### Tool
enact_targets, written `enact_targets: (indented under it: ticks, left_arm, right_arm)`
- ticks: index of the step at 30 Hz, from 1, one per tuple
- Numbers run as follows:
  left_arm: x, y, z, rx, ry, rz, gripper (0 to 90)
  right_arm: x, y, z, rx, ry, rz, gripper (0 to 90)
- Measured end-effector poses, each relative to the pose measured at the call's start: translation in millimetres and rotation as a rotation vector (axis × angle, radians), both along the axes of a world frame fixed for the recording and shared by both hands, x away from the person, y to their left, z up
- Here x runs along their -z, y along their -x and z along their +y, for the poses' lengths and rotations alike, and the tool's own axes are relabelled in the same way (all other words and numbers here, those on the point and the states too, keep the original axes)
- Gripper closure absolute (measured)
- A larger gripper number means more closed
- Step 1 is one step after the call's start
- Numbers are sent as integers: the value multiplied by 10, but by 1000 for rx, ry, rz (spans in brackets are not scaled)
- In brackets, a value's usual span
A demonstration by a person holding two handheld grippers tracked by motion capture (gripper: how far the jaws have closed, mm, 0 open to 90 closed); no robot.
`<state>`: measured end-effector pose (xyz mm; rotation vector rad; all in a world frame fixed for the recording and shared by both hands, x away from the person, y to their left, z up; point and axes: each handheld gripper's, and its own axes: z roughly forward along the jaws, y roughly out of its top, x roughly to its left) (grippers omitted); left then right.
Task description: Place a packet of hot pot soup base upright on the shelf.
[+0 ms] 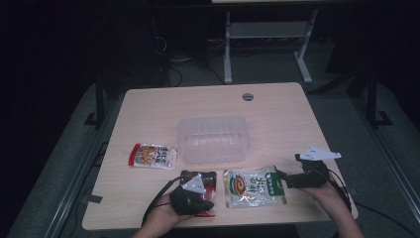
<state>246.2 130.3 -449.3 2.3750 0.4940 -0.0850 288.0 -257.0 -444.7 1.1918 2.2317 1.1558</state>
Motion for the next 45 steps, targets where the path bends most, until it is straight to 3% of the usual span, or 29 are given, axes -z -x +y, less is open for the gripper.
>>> enact_targets:
  ticks: [22, 29, 45]
  left_arm:
    - [-42, 155, 332, -98, -33, 22, 898]
    - [-88, 211, 482, -140, -69, -1, 898]
    - [-105, 82, 663, -206, -106, -46, 898]
  right_arm:
    - [-7, -278, 227, -72, 16, 3, 56]
    - [-12, -356, 290, -71, 22, 2, 56]
    - [-12, -351, 292, -70, 26, 3, 55]
